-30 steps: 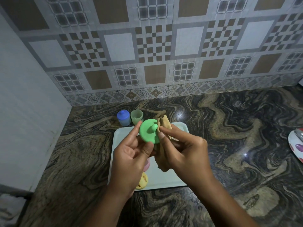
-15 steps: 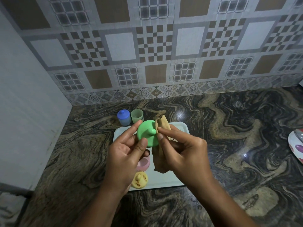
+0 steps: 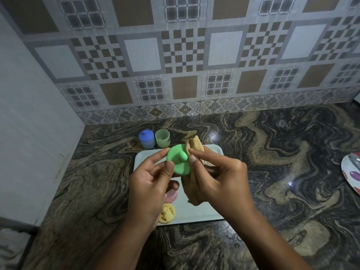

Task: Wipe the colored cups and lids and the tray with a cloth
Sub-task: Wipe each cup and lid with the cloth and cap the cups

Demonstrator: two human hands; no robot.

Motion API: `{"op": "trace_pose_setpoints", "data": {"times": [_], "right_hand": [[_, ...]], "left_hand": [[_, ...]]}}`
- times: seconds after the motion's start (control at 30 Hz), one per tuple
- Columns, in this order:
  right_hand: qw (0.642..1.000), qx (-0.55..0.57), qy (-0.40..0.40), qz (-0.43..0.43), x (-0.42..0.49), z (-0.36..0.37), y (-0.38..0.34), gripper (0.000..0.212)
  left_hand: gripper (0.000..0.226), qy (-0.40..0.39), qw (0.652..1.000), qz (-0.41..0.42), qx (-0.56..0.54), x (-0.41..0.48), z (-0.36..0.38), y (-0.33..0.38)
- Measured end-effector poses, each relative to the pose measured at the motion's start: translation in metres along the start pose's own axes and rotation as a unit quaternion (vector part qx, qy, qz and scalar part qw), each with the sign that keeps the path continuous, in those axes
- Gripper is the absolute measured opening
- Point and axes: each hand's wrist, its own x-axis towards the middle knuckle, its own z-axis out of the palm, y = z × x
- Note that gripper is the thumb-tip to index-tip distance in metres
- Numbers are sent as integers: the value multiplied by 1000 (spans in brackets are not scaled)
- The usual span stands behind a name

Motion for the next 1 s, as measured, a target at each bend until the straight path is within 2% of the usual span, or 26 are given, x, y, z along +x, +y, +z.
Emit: {"op": "trace_pose_setpoints", "data": {"times": [0.1,0.27,0.43,0.6,0.7,0.77,0.9,1.0], "right_hand": [[1000,10,-3,5,-1,2,0,15],[999,-24,4,-39,0,-3,1,14],[1000,27,1,-1,-1,0,-6,18],[1000,24,1,-13,-2,3,-5,17],[1000,15,12,-4,0,3,-4,17],[999,25,14,21,1,2,-4,15],[998,32,8,51,2,1,-7,14],[997,45,5,63,2,1,-6,13]], "left_hand": [[28,56,998,4,-9,-2,4,-2],[50,-23,999,14,38,-6,-1,-4],[43,-67,997,23,40,4,-8,4],[29,19,999,37,31,0,3,2],[39,-3,998,54,36,-1,3,3],[44,-21,999,35,25,1,2,4],[34,28,999,-5,-16,2,4,2],[47,2,1000,6,13,-5,8,1]]}}
